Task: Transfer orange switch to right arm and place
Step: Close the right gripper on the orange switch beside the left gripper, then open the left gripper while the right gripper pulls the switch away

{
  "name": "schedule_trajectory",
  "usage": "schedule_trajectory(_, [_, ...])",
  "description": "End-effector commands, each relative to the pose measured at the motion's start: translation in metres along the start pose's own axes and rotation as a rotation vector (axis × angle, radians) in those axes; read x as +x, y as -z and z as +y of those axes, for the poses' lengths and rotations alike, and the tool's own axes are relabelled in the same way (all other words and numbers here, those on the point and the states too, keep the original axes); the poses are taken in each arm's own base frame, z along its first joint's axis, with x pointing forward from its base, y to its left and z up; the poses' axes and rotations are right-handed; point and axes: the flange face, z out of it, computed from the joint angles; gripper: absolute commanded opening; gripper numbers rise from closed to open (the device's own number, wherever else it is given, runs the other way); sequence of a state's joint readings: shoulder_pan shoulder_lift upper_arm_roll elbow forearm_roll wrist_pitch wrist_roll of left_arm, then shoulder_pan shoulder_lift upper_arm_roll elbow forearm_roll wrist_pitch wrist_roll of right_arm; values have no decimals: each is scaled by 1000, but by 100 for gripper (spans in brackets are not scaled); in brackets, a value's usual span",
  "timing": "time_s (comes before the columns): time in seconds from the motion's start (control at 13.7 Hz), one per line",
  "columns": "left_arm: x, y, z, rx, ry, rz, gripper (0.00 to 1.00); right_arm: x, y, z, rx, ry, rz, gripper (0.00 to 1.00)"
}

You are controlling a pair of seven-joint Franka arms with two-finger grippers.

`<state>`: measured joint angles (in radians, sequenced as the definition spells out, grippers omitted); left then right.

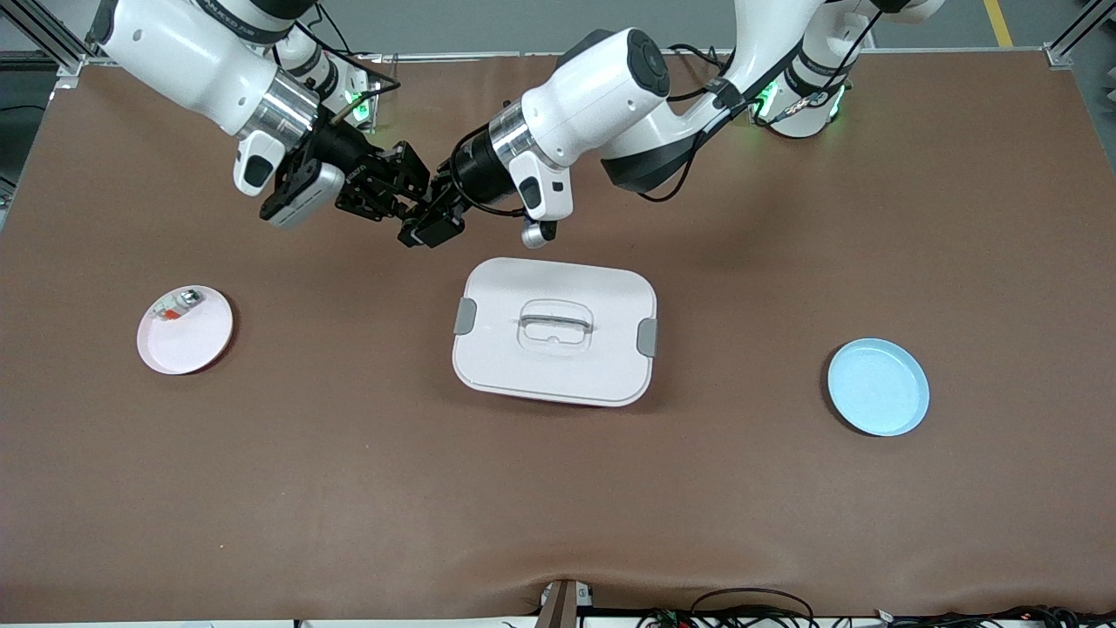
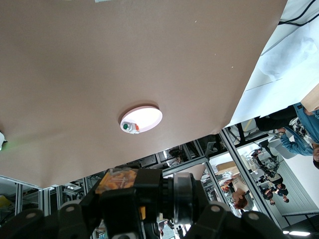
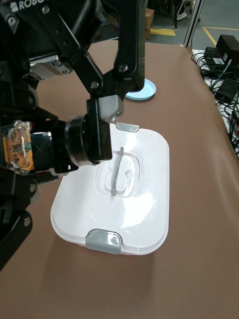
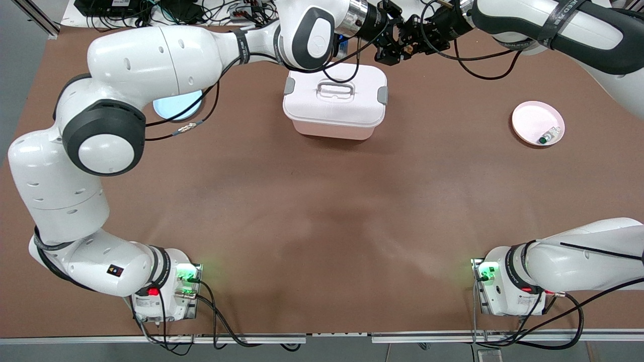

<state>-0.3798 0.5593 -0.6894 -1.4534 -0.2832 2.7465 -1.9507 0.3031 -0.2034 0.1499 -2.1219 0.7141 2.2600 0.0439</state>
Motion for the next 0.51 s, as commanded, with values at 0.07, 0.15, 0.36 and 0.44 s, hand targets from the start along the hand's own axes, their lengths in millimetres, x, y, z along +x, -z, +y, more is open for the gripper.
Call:
schedule_trajectory(0.07, [-4, 5, 6, -20, -3, -5, 76, 16, 34, 21, -118, 48, -58, 0])
schedule_trajectory(0.15, [-5, 6, 5, -20, -5, -5, 95, 18, 37, 27, -121, 47, -75, 0])
schedule_trajectory(0.36, [-4, 7, 7, -23, -3, -5, 100, 22, 39, 36, -123, 69, -77, 0])
schedule_trajectory(0.44, [-3, 9, 9, -27, -2, -4, 100, 22, 38, 36, -123, 70, -76, 0])
